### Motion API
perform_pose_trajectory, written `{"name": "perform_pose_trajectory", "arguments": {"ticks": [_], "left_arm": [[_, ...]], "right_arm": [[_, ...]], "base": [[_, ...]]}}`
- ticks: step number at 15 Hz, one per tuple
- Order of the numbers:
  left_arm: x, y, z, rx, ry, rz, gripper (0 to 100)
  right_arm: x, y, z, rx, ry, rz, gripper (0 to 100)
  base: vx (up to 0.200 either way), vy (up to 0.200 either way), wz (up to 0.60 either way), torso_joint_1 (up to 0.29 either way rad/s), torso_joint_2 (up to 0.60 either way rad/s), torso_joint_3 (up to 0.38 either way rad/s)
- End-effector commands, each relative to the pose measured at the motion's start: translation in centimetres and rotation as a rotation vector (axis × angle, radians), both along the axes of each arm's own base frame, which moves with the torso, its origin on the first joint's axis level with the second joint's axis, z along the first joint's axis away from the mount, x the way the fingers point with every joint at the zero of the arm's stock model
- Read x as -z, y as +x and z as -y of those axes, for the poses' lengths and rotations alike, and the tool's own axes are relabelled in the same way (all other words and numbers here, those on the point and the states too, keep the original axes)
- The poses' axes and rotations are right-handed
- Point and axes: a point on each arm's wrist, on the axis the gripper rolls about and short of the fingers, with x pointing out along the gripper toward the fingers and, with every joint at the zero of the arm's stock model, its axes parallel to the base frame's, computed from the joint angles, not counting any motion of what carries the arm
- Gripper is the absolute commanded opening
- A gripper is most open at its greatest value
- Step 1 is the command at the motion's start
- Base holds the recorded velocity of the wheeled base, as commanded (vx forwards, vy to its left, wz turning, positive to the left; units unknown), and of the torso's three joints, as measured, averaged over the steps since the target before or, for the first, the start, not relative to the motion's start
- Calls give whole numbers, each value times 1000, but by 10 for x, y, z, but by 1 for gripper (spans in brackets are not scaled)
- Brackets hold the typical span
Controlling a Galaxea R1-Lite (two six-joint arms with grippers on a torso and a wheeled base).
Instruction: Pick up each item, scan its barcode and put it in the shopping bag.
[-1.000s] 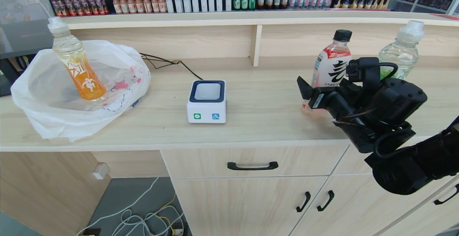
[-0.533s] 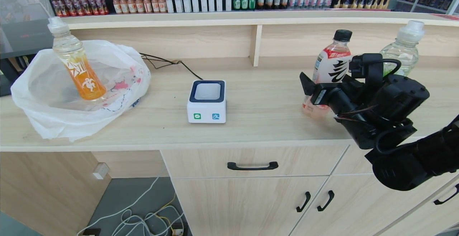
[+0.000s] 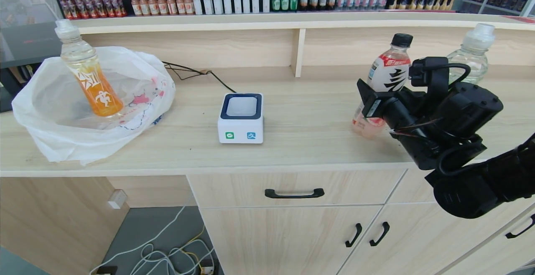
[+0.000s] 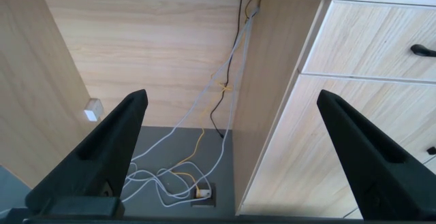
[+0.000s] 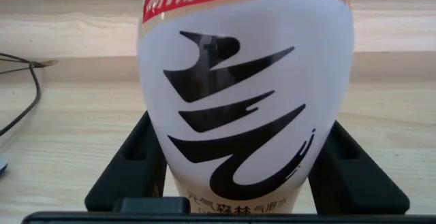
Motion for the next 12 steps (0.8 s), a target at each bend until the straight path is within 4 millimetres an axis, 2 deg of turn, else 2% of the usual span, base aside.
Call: {"name": "perform_pose_trajectory", "arguments": {"ticks": [1,9,12], "left_arm": [[0,0,0,1,0,0,100],[0,0,0,1,0,0,100],[0,0,0,1,0,0,100]], "right_arm": [[-5,-2,1,0,6,15,0],[-22,-15,2,-6,20,63,0],[-34,-33,-5,-41,31,87,0]], "base": [[0,0,0,0,0,0],[0,0,0,0,0,0],[0,0,0,0,0,0]]}}
